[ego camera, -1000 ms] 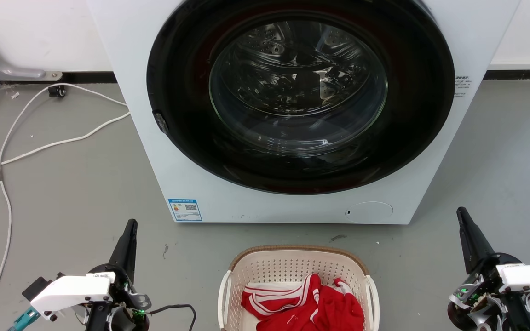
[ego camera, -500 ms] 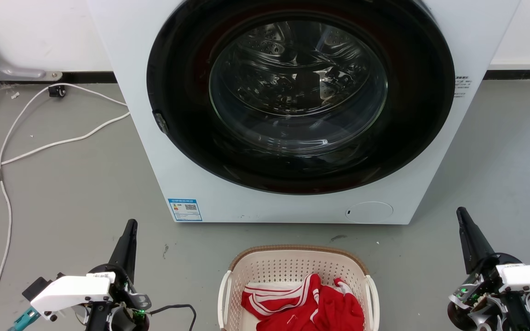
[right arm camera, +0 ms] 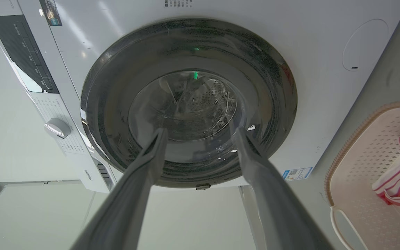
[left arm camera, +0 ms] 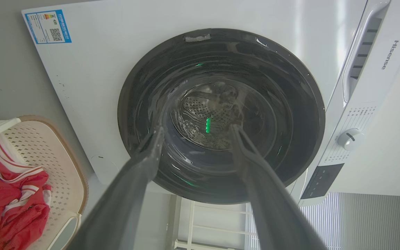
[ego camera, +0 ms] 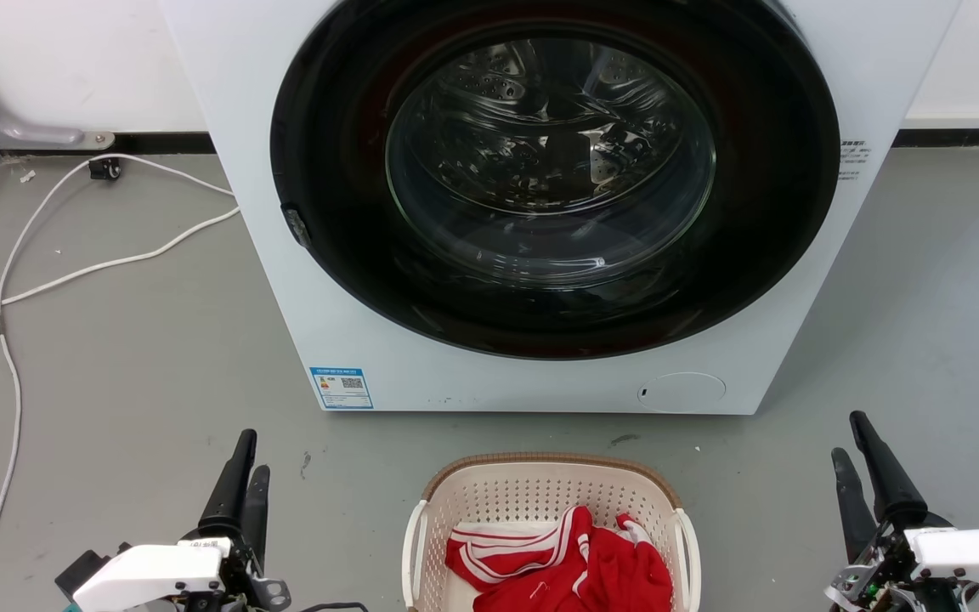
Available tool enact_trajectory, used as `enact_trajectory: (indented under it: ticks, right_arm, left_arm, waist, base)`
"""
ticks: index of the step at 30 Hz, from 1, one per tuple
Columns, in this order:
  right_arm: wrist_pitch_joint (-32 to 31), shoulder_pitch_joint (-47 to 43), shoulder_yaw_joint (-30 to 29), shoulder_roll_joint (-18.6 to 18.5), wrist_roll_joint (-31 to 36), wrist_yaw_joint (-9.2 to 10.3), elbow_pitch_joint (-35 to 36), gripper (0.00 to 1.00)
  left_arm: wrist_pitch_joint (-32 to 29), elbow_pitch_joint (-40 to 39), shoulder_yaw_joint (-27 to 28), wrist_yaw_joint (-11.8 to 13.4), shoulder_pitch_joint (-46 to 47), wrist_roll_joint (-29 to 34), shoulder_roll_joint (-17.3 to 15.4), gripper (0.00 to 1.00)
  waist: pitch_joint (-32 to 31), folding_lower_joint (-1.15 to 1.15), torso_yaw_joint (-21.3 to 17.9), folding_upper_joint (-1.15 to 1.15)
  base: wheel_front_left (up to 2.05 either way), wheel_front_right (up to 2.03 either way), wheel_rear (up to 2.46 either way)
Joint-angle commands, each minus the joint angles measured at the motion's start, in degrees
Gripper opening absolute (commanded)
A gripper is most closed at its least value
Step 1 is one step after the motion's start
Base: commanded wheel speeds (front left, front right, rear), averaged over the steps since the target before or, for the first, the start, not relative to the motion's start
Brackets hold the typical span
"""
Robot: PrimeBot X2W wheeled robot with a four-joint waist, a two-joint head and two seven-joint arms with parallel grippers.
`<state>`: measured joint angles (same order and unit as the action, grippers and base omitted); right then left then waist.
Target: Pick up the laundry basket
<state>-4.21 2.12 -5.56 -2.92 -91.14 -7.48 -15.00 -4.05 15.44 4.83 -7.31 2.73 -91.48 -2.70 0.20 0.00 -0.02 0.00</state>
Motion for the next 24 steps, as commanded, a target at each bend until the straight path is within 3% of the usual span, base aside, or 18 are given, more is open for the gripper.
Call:
enact_trajectory:
  ticks: [1,10,16,24]
  right_arm:
    - [0.68,0.35,0.12,-0.17,0.94,0.0,1.71,1.0]
    - [3.03,-0.78,-0.61,-0.15,4.82,0.0,2.99,1.0]
    - [5.15,-0.97,-2.02,-0.14,13.72,0.0,5.05,1.0]
    - [6.9,-0.89,-2.1,-0.12,26.08,-0.01,9.32,1.0]
  left_arm:
    - [0.7,-1.57,-0.17,-0.03,0.38,0.74,-0.17,1.0]
    - [3.03,-3.46,-0.33,-0.06,-0.74,3.48,-0.18,1.0]
    - [5.13,-5.12,2.95,-0.07,-1.05,9.94,-0.19,1.0]
    - [6.84,-8.52,5.0,2.32,-1.04,15.72,-0.2,1.0]
  waist:
    - [0.01,0.0,-0.01,0.0]
    - [0.0,0.0,-0.06,0.0]
    - [0.02,0.0,-0.02,0.0]
    - [0.14,0.0,-0.02,0.0]
  base:
    - [0.0,0.0,0.0]
    - [0.0,0.0,0.0]
    - [0.0,0.0,0.0]
    - [0.0,0.0,0.0]
